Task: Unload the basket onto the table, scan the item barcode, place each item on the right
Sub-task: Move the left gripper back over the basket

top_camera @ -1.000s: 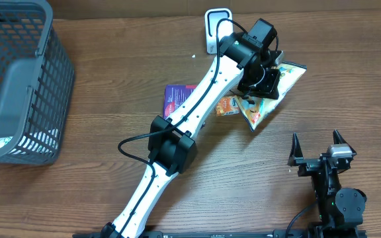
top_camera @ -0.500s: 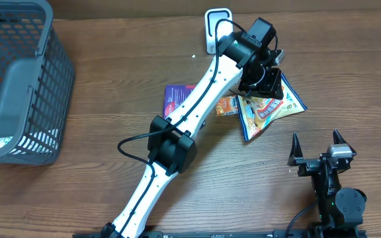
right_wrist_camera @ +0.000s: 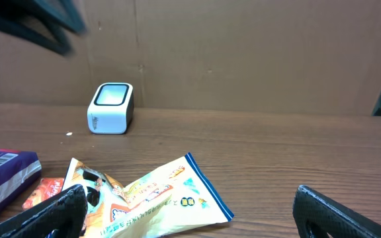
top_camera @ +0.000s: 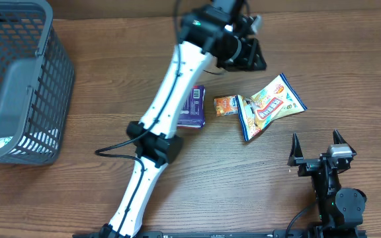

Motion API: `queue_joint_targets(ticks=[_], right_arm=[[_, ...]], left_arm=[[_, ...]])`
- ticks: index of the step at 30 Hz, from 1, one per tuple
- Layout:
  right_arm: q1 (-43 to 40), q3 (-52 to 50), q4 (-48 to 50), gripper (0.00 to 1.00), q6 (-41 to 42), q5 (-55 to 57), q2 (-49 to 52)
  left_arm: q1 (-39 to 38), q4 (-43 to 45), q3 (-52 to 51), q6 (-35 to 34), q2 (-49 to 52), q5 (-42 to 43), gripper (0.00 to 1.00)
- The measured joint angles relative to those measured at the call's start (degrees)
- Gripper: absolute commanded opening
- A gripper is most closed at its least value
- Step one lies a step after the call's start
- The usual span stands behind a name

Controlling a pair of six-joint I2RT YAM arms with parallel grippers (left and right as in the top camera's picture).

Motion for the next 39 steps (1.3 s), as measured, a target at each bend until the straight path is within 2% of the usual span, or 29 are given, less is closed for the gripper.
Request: queue_joint_targets(ticks=[5, 8, 9, 10, 11, 20, 32, 35, 39], right_arm=[[0.00, 0.00, 0.00, 1.00, 0.00, -0.02, 0.00], [0.00, 0.00, 0.00, 1.00, 0.00, -0.04, 0.00], [0.00, 0.00, 0.00, 1.00, 0.00, 0.02, 0.00], [0.00, 0.00, 0.00, 1.00, 0.00, -0.02, 0.00], [0.00, 0.00, 0.02, 1.00, -0.02, -0.02, 0.00], [0.00, 0.00, 0.00, 1.00, 0.00, 0.00, 0.00], [0.00, 0.00, -0.02, 1.00, 0.00, 0.00, 0.00], [0.00, 0.00, 0.00, 1.00, -0.02, -0.02, 0.00], [0.00, 0.00, 0.00, 1.00, 0.00, 0.00, 0.00]], left_arm=[[5.22, -5.77, 2.40, 0.55, -4.92, -4.07, 0.38], [8.33, -6.80, 2.56, 1.77, -8.57, -5.92, 0.50], [9.55, -6.84, 2.62, 2.19, -9.92, -6.29, 0.63], [10.75, -6.86, 2.71, 2.62, -11.13, -6.60, 0.89], [11.85, -6.91, 2.82, 2.80, -12.26, -6.80, 1.00], [28.20, -6.91, 3.54, 3.32, -19.69, -7.52, 1.00], [56.85, -6.93, 3.54, 3.48, -19.80, 0.26, 1.00], [63.23, -6.93, 3.54, 5.92, -19.80, 1.05, 1.00], [69.29, -6.93, 3.54, 5.49, -19.80, -0.55, 1.00]])
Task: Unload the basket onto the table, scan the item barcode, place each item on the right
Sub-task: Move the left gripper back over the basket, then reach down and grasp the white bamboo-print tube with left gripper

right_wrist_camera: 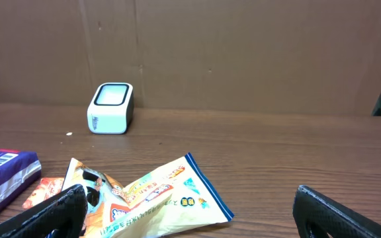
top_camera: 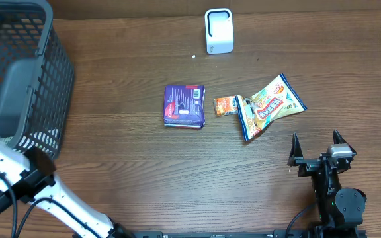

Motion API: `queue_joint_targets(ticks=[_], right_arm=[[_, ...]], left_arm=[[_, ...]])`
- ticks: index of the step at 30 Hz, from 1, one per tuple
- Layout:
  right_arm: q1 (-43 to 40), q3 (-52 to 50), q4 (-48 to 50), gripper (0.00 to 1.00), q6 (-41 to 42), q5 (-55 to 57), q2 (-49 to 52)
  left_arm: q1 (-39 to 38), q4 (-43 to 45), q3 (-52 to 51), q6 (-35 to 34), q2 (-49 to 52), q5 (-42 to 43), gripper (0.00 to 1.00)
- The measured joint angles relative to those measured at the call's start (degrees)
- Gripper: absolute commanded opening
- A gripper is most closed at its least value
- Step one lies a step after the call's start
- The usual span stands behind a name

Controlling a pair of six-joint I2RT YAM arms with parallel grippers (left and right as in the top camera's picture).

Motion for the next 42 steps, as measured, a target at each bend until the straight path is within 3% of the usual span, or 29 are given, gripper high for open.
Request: queue_joint_targets(ticks=[9, 17, 32, 42], right_arm=[[0.00, 0.00, 0.00, 1.00, -0.02, 0.00, 0.00], [0.00, 0.00, -0.04, 1.00, -0.02, 0.02, 0.00], [0.00, 0.00, -0.02, 1.00, 0.02, 0.00, 0.00], [0.00, 0.00, -0.02, 1.00, -0.04, 0.00, 0.00]], left_arm=[[3.50, 0.00, -2.73, -6.95, -0.07, -19.41, 1.00], [2.97, 0.02, -17.97, -14.67, -0.15, -35.93, 1.00], [2.97, 7.21, -44.81, -19.37, -0.11, -43.34, 0.99], [2.97, 15.19, -55.87, -19.69, -0.13, -44.00, 1.00]])
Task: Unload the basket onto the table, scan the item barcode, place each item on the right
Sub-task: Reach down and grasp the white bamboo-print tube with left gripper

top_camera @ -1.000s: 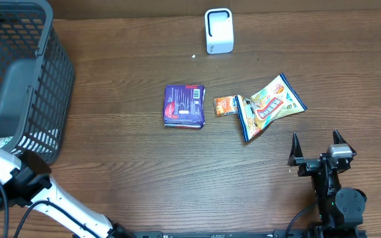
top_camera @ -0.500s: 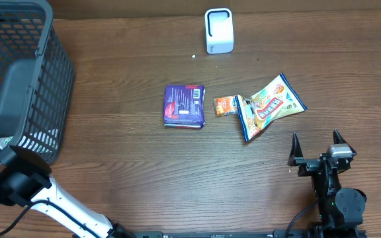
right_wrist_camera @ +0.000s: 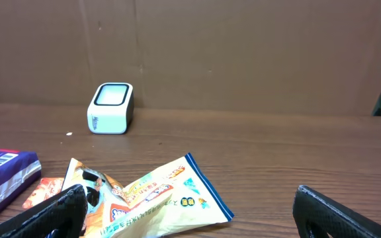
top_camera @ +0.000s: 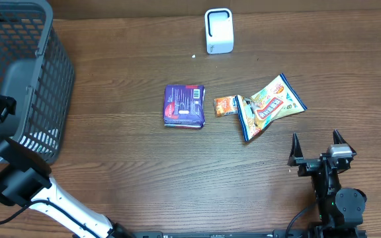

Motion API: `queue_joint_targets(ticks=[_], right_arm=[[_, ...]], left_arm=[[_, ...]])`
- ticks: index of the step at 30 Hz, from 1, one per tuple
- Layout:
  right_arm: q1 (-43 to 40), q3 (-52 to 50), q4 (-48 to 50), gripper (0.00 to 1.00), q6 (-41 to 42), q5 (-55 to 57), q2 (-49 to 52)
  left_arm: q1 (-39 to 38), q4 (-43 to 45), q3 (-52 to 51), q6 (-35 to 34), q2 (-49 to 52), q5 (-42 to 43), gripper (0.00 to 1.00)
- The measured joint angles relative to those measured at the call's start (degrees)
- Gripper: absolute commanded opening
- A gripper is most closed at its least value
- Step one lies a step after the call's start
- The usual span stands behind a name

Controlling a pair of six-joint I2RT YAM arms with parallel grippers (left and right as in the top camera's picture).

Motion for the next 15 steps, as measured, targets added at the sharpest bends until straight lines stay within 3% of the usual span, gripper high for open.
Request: queue_joint_targets(ticks=[15], right_arm=[[0.00, 0.00, 0.02, 1.00, 0.02, 0.00, 0.00]], left_arm=[[0.00, 13.99, -14.60, 1.18, 0.00, 3.08, 1.00]])
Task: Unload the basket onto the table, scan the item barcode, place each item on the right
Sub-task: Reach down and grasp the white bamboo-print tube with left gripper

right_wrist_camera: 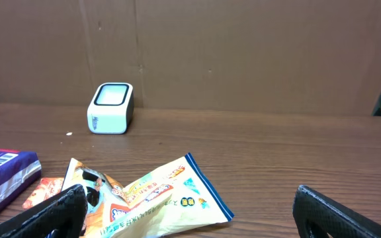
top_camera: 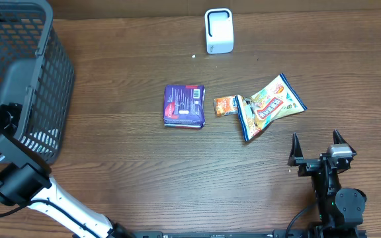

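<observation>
The white scanner stands at the back of the table, also in the right wrist view. A purple packet lies mid-table with its barcode side up. Right of it are a small orange packet and a yellow snack bag. My right gripper rests open near the front edge, pointing at the snack bag with nothing between its fingers. My left arm rises at the far left. Its dark end lies against the basket's wall, and its fingers cannot be made out.
A grey mesh basket fills the back left corner. Brown cardboard walls off the far side behind the scanner.
The dark end of my left arm has shifted slightly right against the basket's side. The items, the scanner and my right gripper have not moved.
First my left arm reached across the table with its gripper over the scanner at the back, hiding it. Later the arm was at the far left edge by the basket, the scanner in plain view. It has stayed there; the items lie where they were.
</observation>
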Motion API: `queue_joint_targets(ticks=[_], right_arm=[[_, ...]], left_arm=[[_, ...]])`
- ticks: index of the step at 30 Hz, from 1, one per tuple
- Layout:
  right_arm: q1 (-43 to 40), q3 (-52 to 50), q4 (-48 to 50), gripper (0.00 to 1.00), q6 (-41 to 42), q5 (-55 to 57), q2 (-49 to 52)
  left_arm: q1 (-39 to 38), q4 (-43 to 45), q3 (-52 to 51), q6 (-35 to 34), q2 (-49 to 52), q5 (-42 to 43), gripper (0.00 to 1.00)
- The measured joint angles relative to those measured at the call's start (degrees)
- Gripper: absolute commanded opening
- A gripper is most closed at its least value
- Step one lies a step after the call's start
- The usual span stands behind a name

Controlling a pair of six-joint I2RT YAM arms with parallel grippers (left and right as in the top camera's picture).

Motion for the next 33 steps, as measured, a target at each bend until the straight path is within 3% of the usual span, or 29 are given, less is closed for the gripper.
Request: queue_joint_targets(ticks=[8, 11, 15, 24, 30, 33], right_arm=[[0.00, 0.00, -0.02, 1.00, 0.02, -0.02, 0.00], [0.00, 0.00, 0.00, 1.00, 0.02, 0.00, 0.00], [0.00, 0.00, -0.04, 1.00, 0.02, 0.00, 0.00], [0.00, 0.00, 0.00, 1.00, 0.02, -0.02, 0.00], [0.00, 0.00, 0.02, 1.00, 0.00, -0.02, 0.00], [0.00, 0.00, -0.02, 1.00, 0.02, -0.02, 0.00]], left_arm=[[0.00, 4.04, -4.04, 0.98, 0.00, 0.22, 1.00], [0.00, 4.59, -4.59, 1.68, 0.00, 0.20, 0.89], [0.07, 4.66, -4.68, 2.95, 0.00, 0.22, 0.67], [0.04, 4.98, -4.68, 3.26, 0.00, 0.42, 0.65], [0.04, 4.98, -4.68, 3.30, 0.13, 0.42, 0.51], [0.04, 4.98, -4.68, 3.61, 0.26, 0.37, 0.50]])
